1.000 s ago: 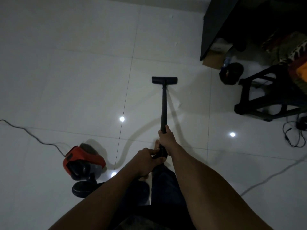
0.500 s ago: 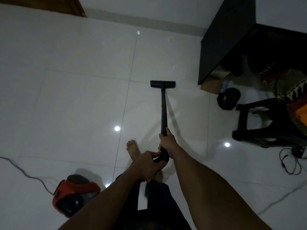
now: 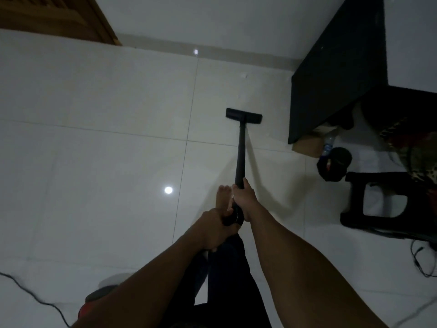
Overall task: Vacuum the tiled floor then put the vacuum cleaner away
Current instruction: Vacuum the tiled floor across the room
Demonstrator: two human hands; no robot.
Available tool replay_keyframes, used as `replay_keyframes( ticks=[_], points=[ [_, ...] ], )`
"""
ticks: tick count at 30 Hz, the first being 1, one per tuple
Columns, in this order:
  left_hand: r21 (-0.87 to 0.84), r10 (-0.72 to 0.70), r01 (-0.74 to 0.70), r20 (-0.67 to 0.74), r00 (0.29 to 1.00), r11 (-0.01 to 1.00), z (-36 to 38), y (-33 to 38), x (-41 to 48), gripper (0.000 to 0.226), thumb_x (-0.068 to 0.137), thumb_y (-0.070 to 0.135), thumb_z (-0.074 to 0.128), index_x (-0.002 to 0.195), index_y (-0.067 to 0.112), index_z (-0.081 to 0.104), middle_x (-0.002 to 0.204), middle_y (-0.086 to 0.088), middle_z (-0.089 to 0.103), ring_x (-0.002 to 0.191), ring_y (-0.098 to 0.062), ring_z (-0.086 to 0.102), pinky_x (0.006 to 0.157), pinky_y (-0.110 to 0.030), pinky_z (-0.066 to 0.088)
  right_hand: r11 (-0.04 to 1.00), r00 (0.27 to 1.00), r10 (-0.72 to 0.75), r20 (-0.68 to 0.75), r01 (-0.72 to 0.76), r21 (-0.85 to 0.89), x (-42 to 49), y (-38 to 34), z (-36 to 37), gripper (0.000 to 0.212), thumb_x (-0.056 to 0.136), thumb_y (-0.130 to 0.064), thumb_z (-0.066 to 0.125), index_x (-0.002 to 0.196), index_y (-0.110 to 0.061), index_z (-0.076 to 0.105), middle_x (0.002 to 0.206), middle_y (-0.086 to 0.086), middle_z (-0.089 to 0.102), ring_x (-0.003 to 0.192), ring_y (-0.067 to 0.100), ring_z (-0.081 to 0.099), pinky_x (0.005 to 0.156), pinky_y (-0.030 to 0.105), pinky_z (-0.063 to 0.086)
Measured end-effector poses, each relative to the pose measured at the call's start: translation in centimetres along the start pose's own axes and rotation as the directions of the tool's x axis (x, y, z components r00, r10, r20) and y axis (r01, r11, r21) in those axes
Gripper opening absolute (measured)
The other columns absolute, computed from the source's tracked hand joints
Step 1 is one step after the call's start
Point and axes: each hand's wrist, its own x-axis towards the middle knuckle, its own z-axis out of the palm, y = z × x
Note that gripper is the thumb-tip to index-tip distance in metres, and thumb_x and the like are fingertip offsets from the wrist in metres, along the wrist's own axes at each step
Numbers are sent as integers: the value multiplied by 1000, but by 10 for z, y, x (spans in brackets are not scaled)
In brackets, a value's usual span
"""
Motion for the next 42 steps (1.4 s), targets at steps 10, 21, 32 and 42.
replay_keyframes(
  ticks=[10, 21, 32, 42],
  points=[
    [-63, -30, 29, -27, 999, 998, -70, 71, 105, 46, 94, 30, 67, 137, 14, 59, 84, 3, 70, 56, 10, 60, 53, -8, 44, 1000, 1000, 19, -9, -19, 2, 89, -125, -15, 62, 108, -28, 48, 162, -39, 20, 114, 8, 64, 79, 19, 61, 80, 41, 60],
    [-131, -49, 35, -104, 993, 991, -145, 133, 206, 50, 94, 33, 66, 142, 27, 53, 61, 12, 59, 37, 5, 51, 39, -10, 39, 998, 998, 35, 56, -37, 45, 178, -248, -21, 65, 106, -27, 50, 159, -46, 18, 90, 10, 54, 54, 20, 53, 60, 35, 53],
    [-180, -47, 30, -90, 995, 983, -158, 134, 202, 47, 92, 30, 69, 137, 18, 58, 55, 16, 61, 38, 5, 52, 40, -8, 37, 998, 981, 55, 188, -52, -25, 176, -258, -7, 64, 106, -28, 52, 157, -50, 21, 63, 6, 48, 42, 14, 50, 44, 27, 48],
    [-202, -104, 58, -222, 969, 978, -185, 131, 204, 58, 91, 37, 67, 145, 27, 50, 63, 11, 60, 39, 4, 53, 39, -9, 37, 988, 983, -9, 183, 37, -152, 176, -296, 24, 64, 107, -29, 49, 160, -45, 17, 87, 8, 57, 56, 19, 56, 57, 32, 53]
  ],
)
